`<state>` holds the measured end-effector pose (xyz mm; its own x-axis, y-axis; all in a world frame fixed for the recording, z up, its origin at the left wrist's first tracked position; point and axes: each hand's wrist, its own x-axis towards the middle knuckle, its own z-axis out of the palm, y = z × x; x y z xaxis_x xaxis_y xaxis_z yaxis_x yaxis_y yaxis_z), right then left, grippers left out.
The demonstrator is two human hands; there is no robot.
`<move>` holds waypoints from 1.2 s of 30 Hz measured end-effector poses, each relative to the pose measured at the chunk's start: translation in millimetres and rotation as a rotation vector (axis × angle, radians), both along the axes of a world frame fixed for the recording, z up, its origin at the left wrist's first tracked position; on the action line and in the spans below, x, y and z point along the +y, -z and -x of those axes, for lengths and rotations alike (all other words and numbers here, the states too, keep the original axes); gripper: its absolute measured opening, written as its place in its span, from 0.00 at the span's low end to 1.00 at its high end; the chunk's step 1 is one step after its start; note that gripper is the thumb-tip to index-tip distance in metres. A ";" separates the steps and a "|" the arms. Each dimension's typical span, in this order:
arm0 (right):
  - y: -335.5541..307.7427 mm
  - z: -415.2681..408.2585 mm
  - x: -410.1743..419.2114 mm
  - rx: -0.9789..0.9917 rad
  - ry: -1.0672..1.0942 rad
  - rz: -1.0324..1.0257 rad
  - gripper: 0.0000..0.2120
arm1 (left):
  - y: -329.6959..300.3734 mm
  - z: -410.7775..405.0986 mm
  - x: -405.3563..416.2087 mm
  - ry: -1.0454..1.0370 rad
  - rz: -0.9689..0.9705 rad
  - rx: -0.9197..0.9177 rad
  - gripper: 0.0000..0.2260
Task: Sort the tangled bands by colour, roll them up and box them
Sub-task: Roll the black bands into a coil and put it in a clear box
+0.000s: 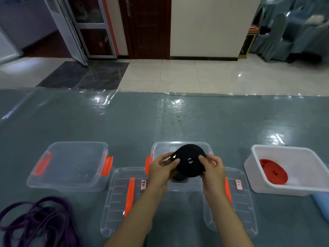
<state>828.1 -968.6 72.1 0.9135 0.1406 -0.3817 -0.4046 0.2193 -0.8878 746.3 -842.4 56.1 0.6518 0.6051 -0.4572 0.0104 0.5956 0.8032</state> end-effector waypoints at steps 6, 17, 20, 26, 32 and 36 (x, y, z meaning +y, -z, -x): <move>52.1 -43.2 8.2 0.002 -0.353 0.292 0.15 | 55.1 -44.2 38.1 0.036 -0.076 0.221 0.15; 112.9 -88.8 32.5 0.124 -0.786 0.740 0.12 | 119.6 -87.5 51.1 0.218 -0.484 0.637 0.14; 119.0 -91.6 38.6 0.106 -0.832 0.778 0.09 | 128.2 -89.6 49.4 0.204 -0.528 0.680 0.14; 124.7 -92.7 38.7 0.043 -0.830 0.814 0.07 | 131.5 -89.5 47.2 0.218 -0.632 0.723 0.11; 89.6 -78.7 21.5 -0.276 -0.875 0.894 0.20 | 106.7 -85.4 43.8 0.473 -0.865 0.815 0.10; 47.0 -49.1 -12.2 -0.598 -0.847 0.918 0.18 | 65.5 -69.8 35.0 0.710 -1.111 0.789 0.15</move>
<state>877.2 -980.8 25.0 0.7322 0.6436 -0.2228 0.3701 -0.6506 -0.6632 816.1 -807.4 -9.4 0.7605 0.5430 -0.3561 0.6475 -0.5932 0.4784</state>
